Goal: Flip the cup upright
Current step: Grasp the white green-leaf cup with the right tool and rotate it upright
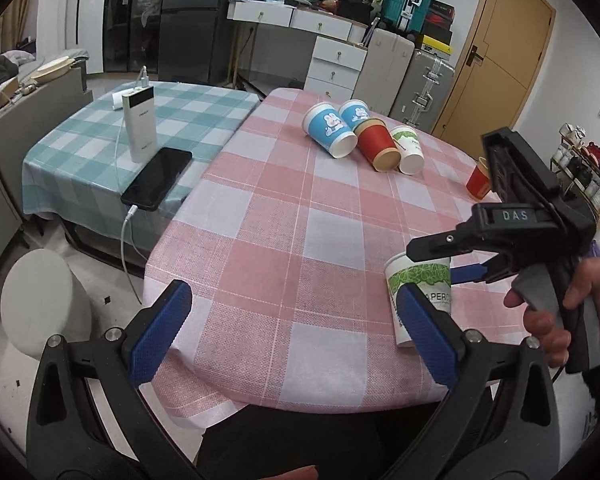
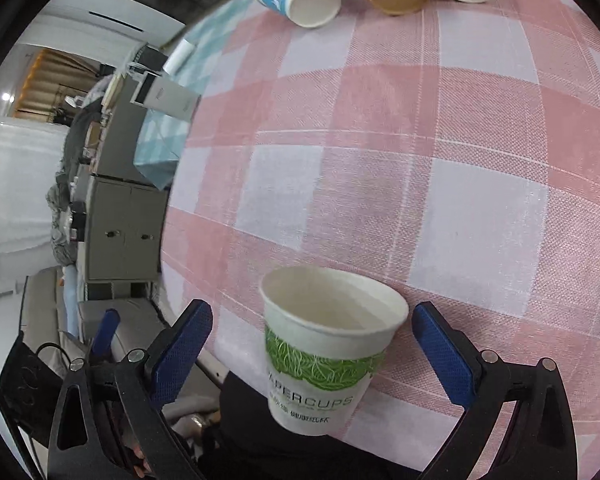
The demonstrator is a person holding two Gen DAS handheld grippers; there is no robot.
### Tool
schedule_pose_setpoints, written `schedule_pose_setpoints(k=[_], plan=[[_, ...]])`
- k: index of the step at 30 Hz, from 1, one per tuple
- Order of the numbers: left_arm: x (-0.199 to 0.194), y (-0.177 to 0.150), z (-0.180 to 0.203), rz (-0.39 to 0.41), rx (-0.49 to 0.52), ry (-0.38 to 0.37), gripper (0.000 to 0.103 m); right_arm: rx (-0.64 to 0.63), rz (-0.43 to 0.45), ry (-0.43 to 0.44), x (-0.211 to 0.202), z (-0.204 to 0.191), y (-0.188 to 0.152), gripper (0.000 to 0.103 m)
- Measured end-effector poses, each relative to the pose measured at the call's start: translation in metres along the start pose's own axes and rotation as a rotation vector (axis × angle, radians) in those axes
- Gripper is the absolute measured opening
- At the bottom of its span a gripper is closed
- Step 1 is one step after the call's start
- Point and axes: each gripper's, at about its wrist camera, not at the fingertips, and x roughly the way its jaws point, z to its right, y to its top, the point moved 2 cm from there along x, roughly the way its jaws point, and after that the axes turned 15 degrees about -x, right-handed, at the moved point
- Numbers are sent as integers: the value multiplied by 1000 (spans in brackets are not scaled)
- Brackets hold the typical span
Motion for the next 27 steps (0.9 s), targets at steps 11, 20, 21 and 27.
schedule_pose_setpoints(k=[11,20,21,27], plan=[[24,6,10,-45,6,-2,102,-13,175,46,-41,26,-5,62],[42,28,55,-35,60,-39,102,-171,712,-219,-117,49,-47,62],[44,31,62,-27,68,-42,102,-191,742,-266,-119,47,-50,62],[74,41,95,-29,65,-80,102,-275,840,-537,-109,34,-51,62]])
